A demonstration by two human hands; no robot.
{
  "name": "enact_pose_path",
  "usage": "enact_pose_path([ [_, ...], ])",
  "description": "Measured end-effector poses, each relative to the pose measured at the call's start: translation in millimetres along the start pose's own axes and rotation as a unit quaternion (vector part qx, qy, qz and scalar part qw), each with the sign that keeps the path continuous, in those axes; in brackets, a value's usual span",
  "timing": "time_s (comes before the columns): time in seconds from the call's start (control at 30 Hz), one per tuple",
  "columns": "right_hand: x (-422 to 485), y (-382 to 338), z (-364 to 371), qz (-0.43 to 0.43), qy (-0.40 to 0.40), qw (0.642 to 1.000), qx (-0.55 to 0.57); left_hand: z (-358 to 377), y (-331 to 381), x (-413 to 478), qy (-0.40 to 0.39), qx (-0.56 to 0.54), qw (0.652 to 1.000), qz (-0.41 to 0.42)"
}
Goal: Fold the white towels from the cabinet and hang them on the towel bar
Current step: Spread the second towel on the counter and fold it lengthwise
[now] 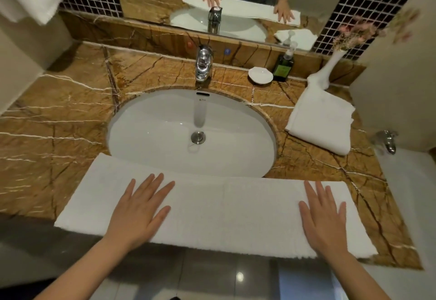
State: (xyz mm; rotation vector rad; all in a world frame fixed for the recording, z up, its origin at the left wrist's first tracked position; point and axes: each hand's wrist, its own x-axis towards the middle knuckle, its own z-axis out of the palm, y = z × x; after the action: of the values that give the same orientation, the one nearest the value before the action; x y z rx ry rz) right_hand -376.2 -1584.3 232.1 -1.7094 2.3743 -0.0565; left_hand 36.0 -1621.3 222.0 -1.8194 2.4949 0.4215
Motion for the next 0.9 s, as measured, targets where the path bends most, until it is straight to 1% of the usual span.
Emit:
enact_pose_path([
  [0.07, 6, -15, -3, -0.024, 0.036, 0.999, 0.012, -1, 2, 8, 0.009, -0.023, 1.000, -0.014],
  [0.13, 17, -41, -8, -0.104, 0.066, 0.992, 0.032, -5, 4, 27, 0.038, -0.072, 0.997, -0.015],
  [0.17, 24, -58, -8, -0.153, 0.062, 0.986, 0.037, -8, 4, 40, 0.040, -0.095, 0.995, -0.007],
  [0.2, 32, -76, -8, -0.193, 0.041, 0.980, 0.039, -10, 4, 54, 0.026, -0.112, 0.993, 0.007],
  [0.23, 38, -94, -6, -0.219, 0.009, 0.975, 0.040, -13, 4, 68, -0.007, -0.125, 0.992, 0.018],
  [0.27, 44, -111, -4, -0.231, -0.030, 0.972, 0.045, -17, 4, 81, -0.056, -0.144, 0.988, 0.018],
  [0.3, 50, -127, -1, -0.231, -0.066, 0.969, 0.055, -20, 4, 92, -0.106, -0.178, 0.978, 0.010],
  [0.33, 55, -141, 1, -0.226, -0.095, 0.967, 0.067, -23, 5, 102, -0.139, -0.222, 0.965, 0.003],
  [0.37, 60, -151, 3, -0.221, -0.117, 0.965, 0.077, -25, 6, 110, -0.153, -0.262, 0.953, 0.002],
  [0.43, 68, -161, 6, -0.214, -0.146, 0.963, 0.077, -26, 7, 120, -0.158, -0.293, 0.943, 0.016],
  [0.53, 77, -160, 7, -0.222, -0.183, 0.956, 0.062, -23, 6, 127, -0.162, -0.293, 0.941, 0.040],
  [0.6, 80, -157, 7, -0.230, -0.194, 0.951, 0.069, -22, 5, 128, -0.168, -0.294, 0.939, 0.055],
  [0.7, 83, -156, 5, -0.242, -0.191, 0.948, 0.077, -24, 4, 129, -0.170, -0.304, 0.935, 0.068],
  [0.83, 85, -158, 6, -0.287, -0.189, 0.939, 0.030, -28, 3, 132, -0.174, -0.290, 0.937, 0.086],
  [0.9, 86, -159, 5, -0.287, -0.188, 0.939, 0.025, -28, 3, 133, -0.178, -0.273, 0.942, 0.085],
])
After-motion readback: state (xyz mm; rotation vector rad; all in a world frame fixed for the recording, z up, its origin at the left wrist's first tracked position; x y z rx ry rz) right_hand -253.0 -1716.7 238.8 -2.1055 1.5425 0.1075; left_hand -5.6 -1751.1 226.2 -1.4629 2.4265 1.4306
